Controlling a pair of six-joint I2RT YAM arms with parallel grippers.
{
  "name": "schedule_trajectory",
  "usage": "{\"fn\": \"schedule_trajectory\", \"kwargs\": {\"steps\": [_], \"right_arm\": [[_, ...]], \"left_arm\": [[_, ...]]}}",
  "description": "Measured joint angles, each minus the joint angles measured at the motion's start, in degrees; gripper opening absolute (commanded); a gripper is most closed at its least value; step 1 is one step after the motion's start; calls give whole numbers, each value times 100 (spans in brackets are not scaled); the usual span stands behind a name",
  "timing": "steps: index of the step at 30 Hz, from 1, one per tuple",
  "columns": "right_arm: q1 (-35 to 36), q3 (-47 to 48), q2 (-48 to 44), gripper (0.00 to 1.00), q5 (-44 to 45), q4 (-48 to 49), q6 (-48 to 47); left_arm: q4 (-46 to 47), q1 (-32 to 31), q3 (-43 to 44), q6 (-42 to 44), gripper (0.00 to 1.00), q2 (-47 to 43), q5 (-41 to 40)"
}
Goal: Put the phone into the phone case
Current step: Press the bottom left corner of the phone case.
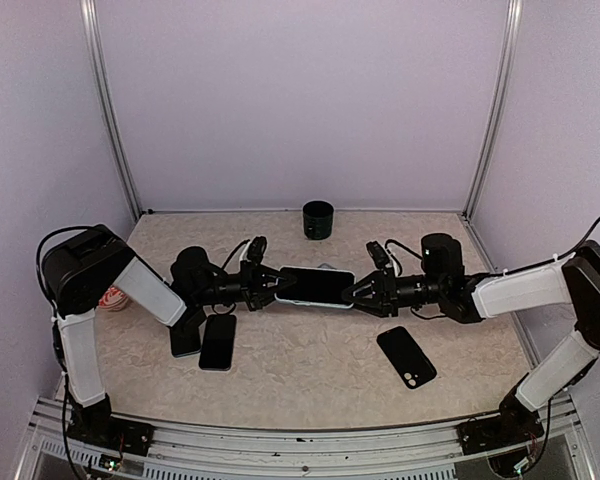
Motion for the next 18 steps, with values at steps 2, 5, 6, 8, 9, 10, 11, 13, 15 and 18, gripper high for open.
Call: {"fn": "schedule_trajectory", "kwargs": {"steps": [2,5,6,8,9,10,11,13,15,18], "right_arm": [[0,-76,28,37,-42,157,107],[2,-155,87,34,-107,409,258],[2,-168,105,33,-125,479,313],[9,-170,133,29,-138,581,387],[20,-170,149,26,-142,629,409],[35,-170,164,23,-146,656,433],[50,-170,181,21,-149,671,455],[76,-164,205,16,-144,649,450],[101,-90,216,12,-111,446,380],[105,122,214,7,-22,-9,168]], "left_arm": [[15,4,-4,-2,0,0,-13],[26,9,-13,-2,0,0,-28],[39,11,-15,-4,0,0,-31],[63,9,-20,-11,0,0,-33],[72,9,-20,-15,0,0,-33],[76,9,-20,-17,0,0,-33],[83,9,-20,-20,0,0,-33],[96,9,-20,-20,0,0,-35],[83,11,-26,-20,0,0,-33],[68,46,-35,-4,0,0,-63]]}}
